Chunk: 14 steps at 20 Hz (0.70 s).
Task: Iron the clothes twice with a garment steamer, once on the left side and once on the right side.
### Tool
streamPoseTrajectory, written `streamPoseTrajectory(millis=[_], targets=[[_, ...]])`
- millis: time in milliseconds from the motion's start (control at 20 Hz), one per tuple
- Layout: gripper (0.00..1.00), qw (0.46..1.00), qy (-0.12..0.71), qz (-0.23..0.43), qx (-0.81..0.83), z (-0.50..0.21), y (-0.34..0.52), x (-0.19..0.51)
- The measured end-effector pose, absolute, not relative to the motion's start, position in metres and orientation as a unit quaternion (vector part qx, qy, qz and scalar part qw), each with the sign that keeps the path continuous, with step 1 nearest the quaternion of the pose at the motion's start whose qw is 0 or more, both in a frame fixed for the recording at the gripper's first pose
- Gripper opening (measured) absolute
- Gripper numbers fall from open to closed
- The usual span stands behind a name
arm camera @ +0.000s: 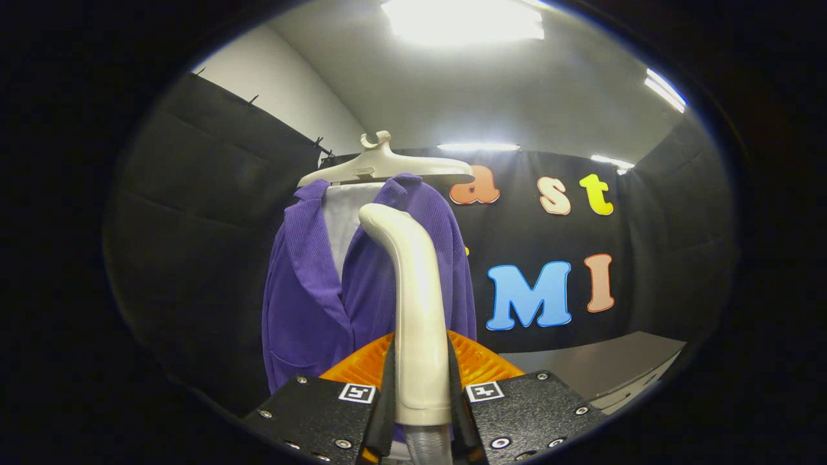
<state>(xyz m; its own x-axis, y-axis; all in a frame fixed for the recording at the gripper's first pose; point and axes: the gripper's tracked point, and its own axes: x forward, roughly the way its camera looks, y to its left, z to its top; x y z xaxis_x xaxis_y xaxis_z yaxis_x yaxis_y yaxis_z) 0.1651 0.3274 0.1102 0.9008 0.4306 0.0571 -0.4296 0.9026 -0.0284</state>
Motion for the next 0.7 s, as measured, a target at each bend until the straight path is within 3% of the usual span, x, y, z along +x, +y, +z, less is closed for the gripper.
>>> streamPoseTrajectory(millis=[700], targets=[[0.36,0.973,0.055,0.221,-0.024,-0.020,0.310,0.125]])
